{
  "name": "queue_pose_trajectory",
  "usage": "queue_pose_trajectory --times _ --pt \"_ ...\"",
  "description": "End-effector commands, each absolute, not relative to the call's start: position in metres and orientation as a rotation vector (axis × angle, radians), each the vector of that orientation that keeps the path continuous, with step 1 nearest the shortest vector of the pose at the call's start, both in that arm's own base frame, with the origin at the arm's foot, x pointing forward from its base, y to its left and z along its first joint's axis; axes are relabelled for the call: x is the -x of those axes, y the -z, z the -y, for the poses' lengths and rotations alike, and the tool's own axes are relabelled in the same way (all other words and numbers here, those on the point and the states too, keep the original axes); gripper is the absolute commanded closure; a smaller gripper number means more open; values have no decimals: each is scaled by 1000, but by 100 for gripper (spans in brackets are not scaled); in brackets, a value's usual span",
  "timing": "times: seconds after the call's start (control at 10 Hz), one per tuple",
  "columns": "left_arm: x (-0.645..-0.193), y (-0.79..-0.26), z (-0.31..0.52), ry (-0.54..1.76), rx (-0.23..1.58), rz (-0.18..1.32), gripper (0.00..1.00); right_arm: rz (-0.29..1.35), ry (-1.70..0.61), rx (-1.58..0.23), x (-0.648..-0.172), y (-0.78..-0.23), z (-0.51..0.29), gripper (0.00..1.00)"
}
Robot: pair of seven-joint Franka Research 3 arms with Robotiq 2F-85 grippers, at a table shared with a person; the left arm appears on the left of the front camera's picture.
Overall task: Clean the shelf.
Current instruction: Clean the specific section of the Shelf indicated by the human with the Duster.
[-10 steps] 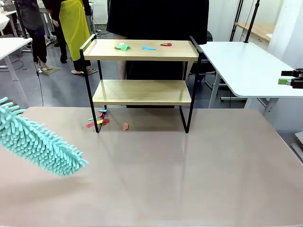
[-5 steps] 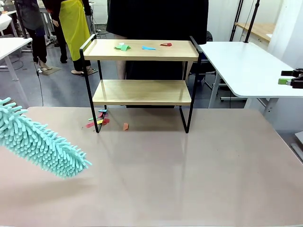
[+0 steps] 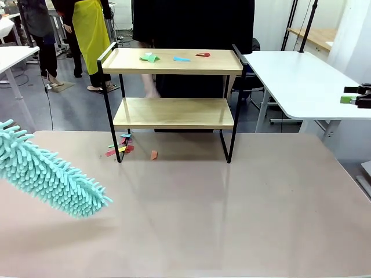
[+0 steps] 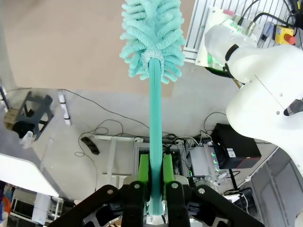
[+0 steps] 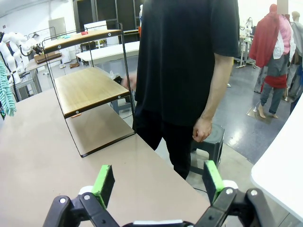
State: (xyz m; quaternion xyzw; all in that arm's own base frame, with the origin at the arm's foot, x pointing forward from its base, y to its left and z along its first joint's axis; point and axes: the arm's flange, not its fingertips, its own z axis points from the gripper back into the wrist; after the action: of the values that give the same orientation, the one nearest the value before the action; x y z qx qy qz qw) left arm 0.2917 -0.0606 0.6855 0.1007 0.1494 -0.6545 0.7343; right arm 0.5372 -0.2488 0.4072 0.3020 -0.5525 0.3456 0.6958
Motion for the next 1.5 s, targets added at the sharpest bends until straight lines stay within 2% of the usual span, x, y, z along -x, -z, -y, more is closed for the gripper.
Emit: queue_pose_trajectory --times 0.0,1.4 --pt "-289 -688 60 1437 -213 -313 86 1234 -775 -672 -537 -410 247 0" --pt "-289 -688 60 1437 -213 -313 86 1234 -775 -672 -537 -410 247 0"
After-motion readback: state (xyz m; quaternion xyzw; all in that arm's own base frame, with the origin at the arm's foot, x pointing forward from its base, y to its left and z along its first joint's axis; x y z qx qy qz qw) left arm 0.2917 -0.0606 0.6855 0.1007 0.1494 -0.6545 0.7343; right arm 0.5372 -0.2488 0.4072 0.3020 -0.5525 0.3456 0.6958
